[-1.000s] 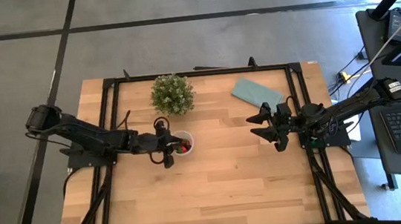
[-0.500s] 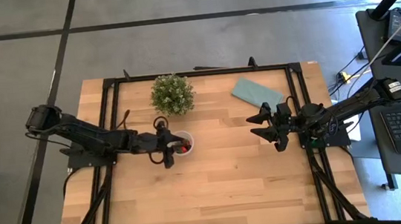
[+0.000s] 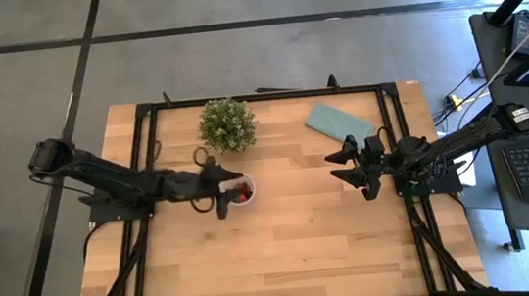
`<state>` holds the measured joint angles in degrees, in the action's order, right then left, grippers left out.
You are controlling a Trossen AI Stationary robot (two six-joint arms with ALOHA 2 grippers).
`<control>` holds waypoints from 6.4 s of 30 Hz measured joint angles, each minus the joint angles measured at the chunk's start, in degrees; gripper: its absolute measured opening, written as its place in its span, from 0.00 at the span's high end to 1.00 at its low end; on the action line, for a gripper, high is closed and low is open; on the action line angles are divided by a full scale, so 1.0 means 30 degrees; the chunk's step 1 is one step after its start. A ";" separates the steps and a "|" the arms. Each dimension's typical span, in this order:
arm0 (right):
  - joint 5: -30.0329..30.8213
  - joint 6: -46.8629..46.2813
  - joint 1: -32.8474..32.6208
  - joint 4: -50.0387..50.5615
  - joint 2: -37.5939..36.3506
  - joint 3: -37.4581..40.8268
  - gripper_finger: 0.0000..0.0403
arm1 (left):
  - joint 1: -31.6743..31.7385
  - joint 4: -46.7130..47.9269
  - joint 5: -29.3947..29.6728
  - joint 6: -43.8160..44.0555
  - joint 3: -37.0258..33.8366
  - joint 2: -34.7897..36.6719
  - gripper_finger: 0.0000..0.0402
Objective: Pick and placing Produce into tupperware
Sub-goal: Return to Home Position
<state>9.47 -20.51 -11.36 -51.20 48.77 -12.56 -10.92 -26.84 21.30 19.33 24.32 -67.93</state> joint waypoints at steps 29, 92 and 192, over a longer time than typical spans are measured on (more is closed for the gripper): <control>-1.1804 0.5627 1.7139 1.5354 -0.4893 -0.7802 0.41 | 1.2599 0.8581 -0.5960 -0.5144 0.0022 1.6108 0.48; -0.9582 -0.0105 1.7582 1.4724 -1.4408 0.4058 0.41 | 1.3078 0.8667 -0.6353 -0.4117 -0.7956 2.2524 0.50; -0.0713 0.7956 1.7590 1.6297 -1.3646 0.4058 0.41 | 1.3078 0.8652 -0.6353 -0.4117 -0.7956 2.2524 0.50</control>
<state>7.33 3.36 41.41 -2.31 7.84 -0.38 28.32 -0.89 2.24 6.98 0.45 -0.36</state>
